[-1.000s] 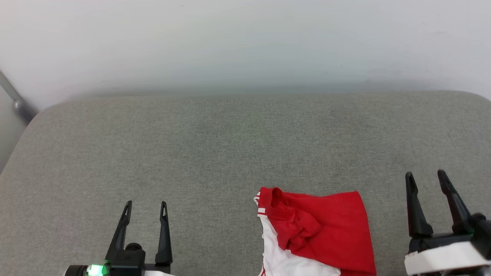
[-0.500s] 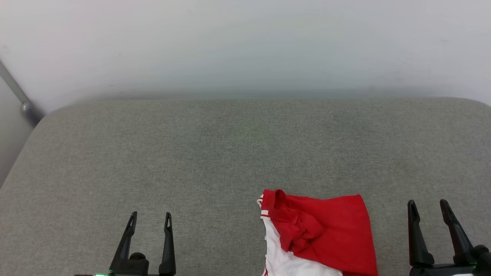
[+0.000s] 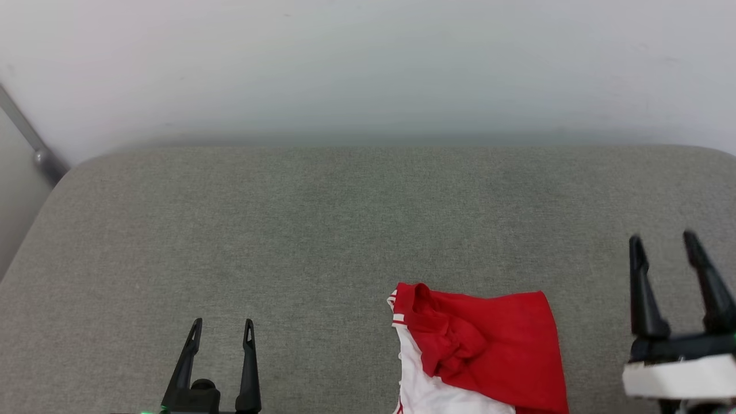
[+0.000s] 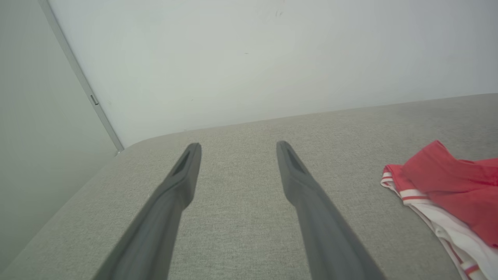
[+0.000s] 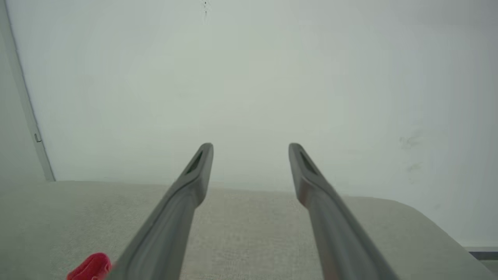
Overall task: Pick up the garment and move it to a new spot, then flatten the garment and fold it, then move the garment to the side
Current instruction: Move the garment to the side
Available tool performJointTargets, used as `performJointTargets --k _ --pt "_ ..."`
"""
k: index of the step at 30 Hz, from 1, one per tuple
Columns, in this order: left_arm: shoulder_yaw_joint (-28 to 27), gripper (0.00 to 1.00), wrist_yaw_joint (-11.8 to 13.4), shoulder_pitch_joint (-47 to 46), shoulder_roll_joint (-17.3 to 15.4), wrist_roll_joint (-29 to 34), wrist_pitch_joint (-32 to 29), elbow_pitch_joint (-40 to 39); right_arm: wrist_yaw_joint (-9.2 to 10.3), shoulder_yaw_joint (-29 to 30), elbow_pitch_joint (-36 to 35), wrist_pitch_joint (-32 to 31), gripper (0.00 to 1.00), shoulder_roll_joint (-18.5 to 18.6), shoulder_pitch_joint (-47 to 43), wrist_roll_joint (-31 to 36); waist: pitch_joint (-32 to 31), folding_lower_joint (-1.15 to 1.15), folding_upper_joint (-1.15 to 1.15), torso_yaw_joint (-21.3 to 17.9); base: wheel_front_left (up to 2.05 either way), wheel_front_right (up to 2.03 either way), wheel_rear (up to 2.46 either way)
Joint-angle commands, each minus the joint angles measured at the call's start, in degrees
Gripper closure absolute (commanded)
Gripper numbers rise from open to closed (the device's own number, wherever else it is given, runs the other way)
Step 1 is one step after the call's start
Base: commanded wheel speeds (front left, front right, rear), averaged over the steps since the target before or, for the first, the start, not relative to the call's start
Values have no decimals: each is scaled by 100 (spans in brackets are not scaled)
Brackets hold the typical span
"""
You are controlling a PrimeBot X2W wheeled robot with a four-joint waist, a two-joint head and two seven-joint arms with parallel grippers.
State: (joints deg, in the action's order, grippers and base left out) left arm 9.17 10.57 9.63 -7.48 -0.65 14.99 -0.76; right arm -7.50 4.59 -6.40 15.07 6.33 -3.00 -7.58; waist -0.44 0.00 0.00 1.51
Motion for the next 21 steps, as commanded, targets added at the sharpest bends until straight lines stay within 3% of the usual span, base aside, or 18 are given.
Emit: performJointTargets --k 1,4,7,12,18,21 --pt "-5 0 -2 -10 8 21 25 -18 3 -26 -46 8 0 69 113 6 7 0 0 1 0 0 0" --pt "-9 0 -8 -47 16 26 25 -31 3 -151 -135 -221 0 464 580 -8 48 0 0 19 0 0 0" --pt "-22 0 -27 -78 9 20 25 -48 3 -425 -204 -904 0 886 999 -143 117 0 0 43 0 0 0" --pt "-67 0 -29 -167 18 3 25 -72 4 -1063 -188 -2784 0 1699 1507 -873 276 0 0 89 0 0 0" --pt "-88 0 -49 -285 48 1 25 -86 4 -1801 -291 -4984 0 2675 1715 -2273 485 0 0 147 0 0 0" --pt "-95 0 -68 -364 69 -2 25 -90 3 -1980 -253 -5816 0 2948 1665 -2968 599 0 0 174 0 0 0"
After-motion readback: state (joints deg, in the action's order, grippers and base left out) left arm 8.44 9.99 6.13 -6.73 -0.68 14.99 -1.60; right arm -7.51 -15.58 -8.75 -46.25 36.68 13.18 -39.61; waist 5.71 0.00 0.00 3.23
